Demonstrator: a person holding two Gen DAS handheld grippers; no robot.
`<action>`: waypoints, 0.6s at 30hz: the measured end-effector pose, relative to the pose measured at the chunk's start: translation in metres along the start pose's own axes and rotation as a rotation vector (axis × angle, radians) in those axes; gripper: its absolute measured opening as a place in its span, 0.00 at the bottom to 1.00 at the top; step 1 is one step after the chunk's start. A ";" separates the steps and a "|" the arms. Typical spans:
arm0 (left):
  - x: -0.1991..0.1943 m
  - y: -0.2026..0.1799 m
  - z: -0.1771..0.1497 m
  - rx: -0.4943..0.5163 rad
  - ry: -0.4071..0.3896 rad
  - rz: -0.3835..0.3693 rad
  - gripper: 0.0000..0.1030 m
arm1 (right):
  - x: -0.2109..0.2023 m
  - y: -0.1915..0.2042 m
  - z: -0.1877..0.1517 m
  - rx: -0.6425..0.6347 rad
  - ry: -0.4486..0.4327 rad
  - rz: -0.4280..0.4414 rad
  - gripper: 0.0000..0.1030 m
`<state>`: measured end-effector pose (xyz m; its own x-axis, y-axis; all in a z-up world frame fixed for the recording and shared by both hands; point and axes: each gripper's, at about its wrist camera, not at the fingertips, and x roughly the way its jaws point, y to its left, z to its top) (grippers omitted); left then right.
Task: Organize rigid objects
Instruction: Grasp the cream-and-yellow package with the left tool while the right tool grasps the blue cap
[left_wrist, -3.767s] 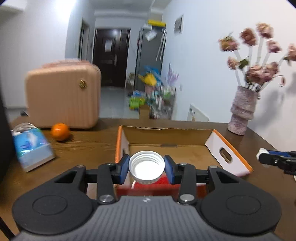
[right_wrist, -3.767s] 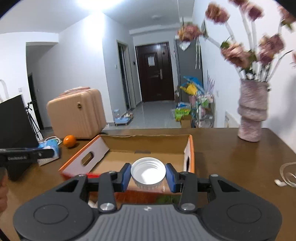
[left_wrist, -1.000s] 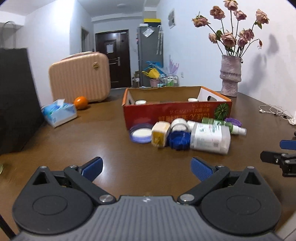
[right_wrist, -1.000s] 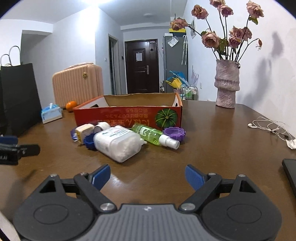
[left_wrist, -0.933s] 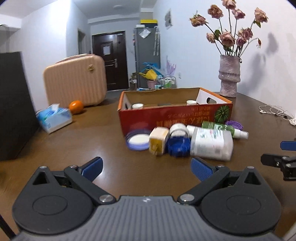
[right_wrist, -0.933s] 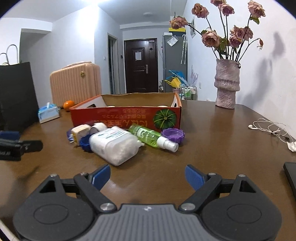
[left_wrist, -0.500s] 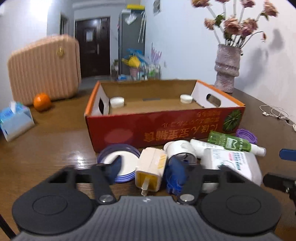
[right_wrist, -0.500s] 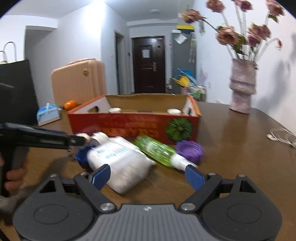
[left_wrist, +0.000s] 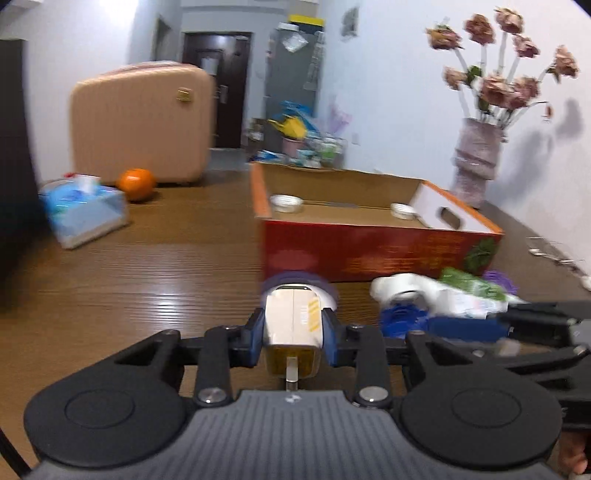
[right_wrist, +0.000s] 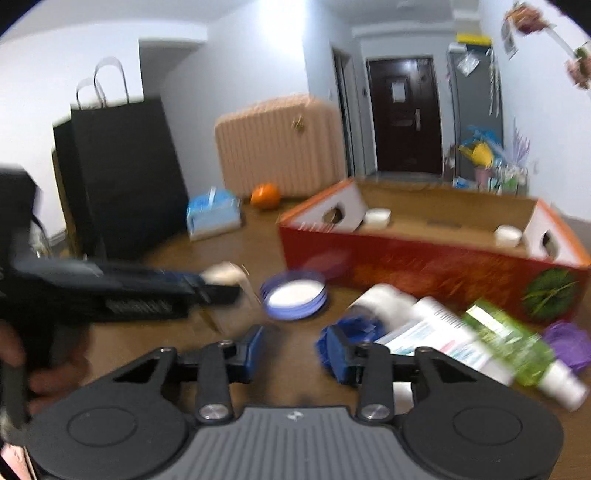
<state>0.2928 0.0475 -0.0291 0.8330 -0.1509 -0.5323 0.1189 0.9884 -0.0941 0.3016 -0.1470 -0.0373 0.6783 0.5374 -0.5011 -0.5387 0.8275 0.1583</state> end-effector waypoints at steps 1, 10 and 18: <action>-0.006 0.005 -0.001 0.003 -0.005 0.030 0.31 | 0.006 0.005 -0.002 -0.007 0.021 -0.035 0.34; -0.014 0.008 -0.019 0.013 0.039 0.052 0.31 | -0.010 -0.005 -0.012 0.025 0.050 -0.263 0.48; -0.002 -0.002 -0.026 0.050 0.044 0.039 0.40 | 0.017 -0.001 -0.001 -0.002 0.041 -0.253 0.59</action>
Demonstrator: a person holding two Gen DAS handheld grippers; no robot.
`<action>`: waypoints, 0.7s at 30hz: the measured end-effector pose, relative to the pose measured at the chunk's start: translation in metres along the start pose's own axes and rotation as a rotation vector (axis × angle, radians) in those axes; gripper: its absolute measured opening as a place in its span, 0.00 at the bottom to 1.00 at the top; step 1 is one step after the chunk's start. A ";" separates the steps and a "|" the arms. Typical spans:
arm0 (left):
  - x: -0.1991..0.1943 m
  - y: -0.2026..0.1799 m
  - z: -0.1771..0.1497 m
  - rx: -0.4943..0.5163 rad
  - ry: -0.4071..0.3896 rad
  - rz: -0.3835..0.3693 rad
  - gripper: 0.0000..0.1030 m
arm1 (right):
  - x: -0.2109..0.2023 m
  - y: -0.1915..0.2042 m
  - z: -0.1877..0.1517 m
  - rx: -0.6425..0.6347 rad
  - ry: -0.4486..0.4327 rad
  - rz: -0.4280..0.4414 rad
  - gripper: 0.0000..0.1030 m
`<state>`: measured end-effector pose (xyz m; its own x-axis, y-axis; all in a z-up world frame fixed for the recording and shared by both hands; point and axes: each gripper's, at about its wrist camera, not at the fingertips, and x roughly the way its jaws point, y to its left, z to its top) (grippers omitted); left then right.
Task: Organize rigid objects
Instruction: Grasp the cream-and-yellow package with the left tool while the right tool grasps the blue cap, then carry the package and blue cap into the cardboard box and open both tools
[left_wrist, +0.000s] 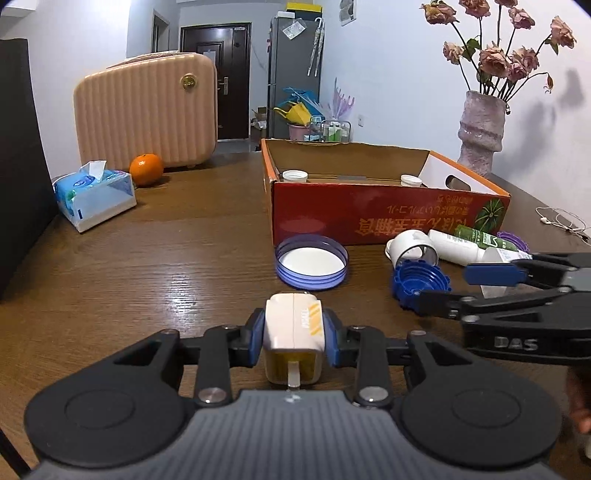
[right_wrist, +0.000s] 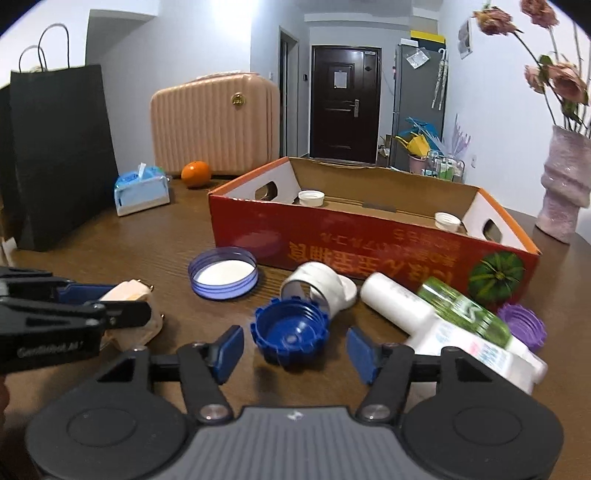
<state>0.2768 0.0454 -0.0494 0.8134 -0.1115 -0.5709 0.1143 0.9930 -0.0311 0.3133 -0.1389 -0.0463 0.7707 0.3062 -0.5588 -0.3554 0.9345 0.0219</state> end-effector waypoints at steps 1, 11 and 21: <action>0.001 0.000 0.001 0.000 0.004 0.001 0.43 | 0.005 0.002 0.001 0.000 0.009 0.000 0.59; -0.006 -0.005 -0.007 0.019 0.026 0.010 0.31 | -0.017 0.001 -0.014 0.021 0.001 0.038 0.49; -0.044 -0.041 0.011 0.018 -0.055 -0.068 0.31 | -0.094 -0.034 -0.027 0.096 -0.087 0.091 0.49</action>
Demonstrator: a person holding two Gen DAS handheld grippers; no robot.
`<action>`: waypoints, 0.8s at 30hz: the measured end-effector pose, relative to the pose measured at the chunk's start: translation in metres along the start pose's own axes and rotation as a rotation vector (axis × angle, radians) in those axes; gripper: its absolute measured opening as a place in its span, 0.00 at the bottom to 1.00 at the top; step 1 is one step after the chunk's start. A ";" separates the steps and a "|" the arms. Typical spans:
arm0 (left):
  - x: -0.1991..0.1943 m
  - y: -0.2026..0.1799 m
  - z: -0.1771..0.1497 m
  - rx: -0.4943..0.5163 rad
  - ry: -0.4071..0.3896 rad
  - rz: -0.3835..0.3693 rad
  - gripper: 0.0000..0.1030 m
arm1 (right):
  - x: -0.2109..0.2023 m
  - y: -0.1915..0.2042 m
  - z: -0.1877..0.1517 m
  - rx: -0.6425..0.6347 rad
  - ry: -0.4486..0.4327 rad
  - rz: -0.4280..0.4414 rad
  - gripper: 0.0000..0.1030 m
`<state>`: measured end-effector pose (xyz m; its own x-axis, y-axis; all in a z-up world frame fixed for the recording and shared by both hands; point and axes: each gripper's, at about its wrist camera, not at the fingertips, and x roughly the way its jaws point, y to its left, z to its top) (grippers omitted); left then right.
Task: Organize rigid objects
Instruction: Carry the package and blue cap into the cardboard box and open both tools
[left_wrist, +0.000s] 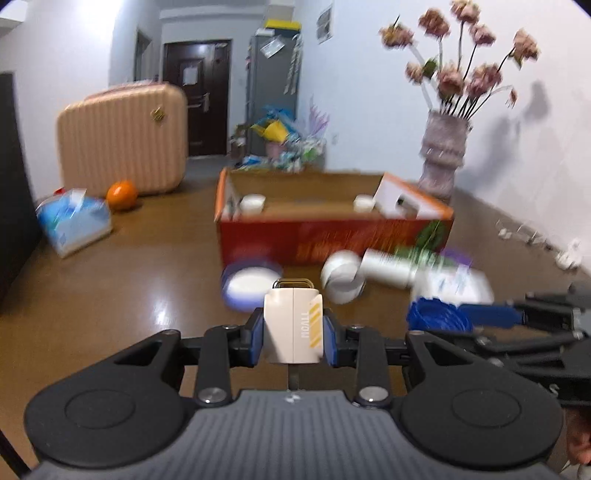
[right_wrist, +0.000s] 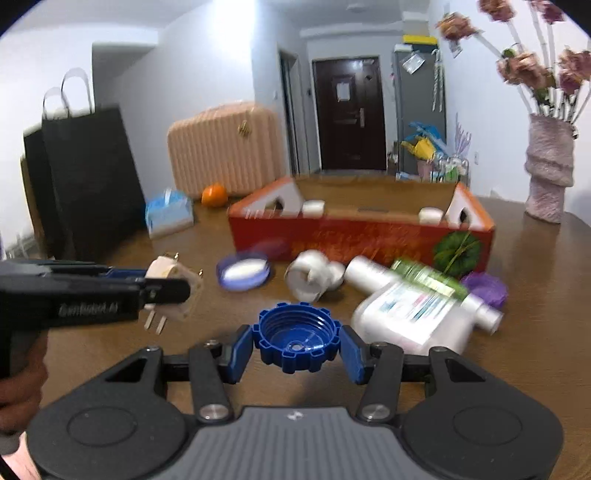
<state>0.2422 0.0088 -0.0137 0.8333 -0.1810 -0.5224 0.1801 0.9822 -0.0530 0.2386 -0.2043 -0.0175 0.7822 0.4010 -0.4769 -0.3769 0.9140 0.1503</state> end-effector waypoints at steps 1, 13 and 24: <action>0.002 0.001 0.012 0.000 -0.008 -0.017 0.31 | -0.003 -0.006 0.007 0.005 -0.021 0.000 0.49; 0.221 0.004 0.186 -0.021 0.257 -0.022 0.31 | 0.150 -0.127 0.177 0.107 0.134 0.065 0.49; 0.366 0.005 0.208 0.046 0.438 0.084 0.31 | 0.314 -0.165 0.211 -0.015 0.386 -0.093 0.49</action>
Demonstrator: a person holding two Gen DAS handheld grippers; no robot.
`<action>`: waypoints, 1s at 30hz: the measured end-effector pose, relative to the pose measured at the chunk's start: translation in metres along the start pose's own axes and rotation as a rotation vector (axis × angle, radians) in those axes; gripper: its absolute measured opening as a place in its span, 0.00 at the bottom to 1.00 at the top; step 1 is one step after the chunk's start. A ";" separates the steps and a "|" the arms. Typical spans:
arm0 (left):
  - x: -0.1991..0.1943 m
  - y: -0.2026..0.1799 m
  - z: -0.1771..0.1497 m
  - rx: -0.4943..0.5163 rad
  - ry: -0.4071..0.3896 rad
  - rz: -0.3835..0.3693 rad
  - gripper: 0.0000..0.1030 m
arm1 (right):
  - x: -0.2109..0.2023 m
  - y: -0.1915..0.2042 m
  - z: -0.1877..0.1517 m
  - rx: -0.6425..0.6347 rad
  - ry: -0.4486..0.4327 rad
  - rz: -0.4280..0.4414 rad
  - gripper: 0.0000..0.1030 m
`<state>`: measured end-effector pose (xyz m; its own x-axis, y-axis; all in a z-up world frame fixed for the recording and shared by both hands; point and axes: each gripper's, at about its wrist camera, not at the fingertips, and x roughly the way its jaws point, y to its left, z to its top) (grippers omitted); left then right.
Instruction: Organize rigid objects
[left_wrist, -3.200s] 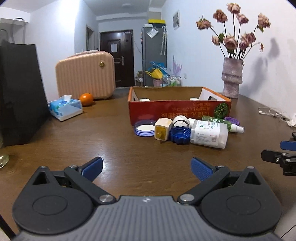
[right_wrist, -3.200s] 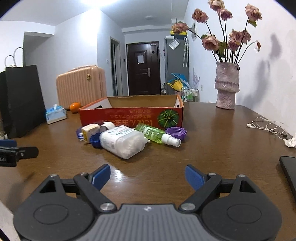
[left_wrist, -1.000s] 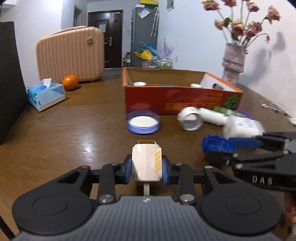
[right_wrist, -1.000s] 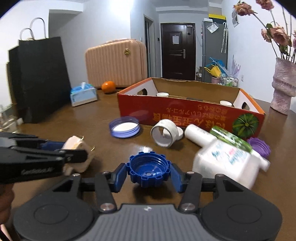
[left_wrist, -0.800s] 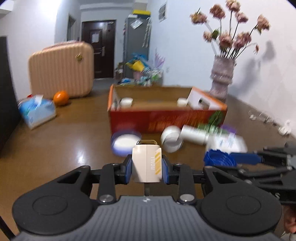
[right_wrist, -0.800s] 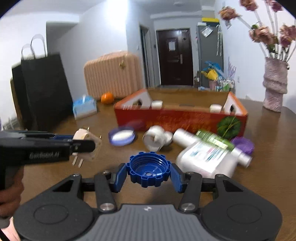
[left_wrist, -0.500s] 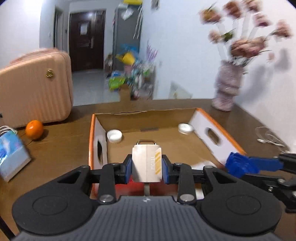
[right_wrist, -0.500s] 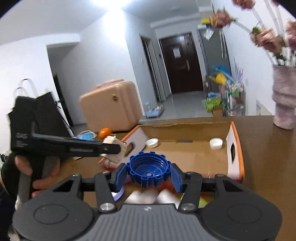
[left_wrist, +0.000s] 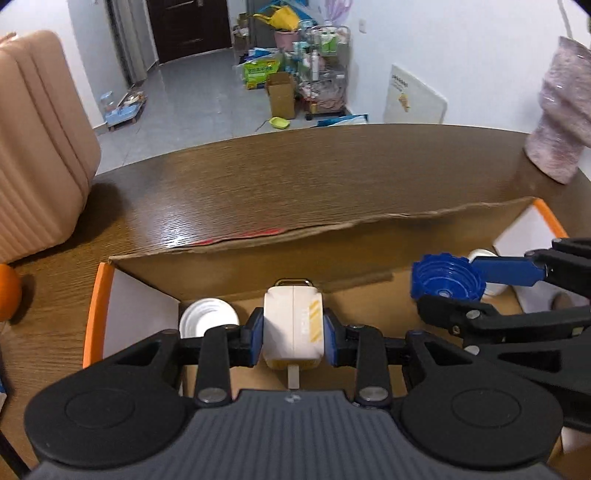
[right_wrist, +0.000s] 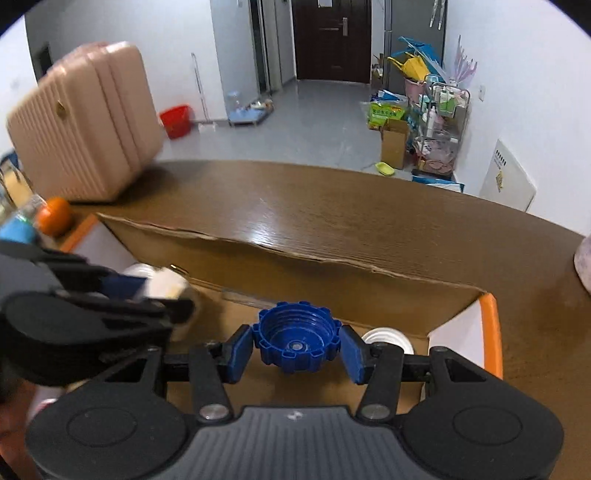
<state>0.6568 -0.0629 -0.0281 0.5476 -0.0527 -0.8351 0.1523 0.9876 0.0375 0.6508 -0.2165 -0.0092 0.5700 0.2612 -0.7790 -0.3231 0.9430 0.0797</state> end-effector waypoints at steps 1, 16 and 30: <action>0.003 0.003 0.001 -0.008 -0.003 0.004 0.31 | 0.004 0.002 -0.001 -0.012 0.007 -0.009 0.49; -0.095 0.022 -0.015 -0.017 -0.104 0.008 0.41 | -0.092 0.012 -0.009 0.011 -0.099 0.002 0.60; -0.288 0.028 -0.196 -0.009 -0.521 0.165 0.77 | -0.278 0.055 -0.145 -0.013 -0.435 -0.027 0.76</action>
<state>0.3420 0.0093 0.1056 0.8991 0.0391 -0.4360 0.0240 0.9901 0.1383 0.3653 -0.2671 0.1215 0.8425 0.3017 -0.4464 -0.3117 0.9487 0.0529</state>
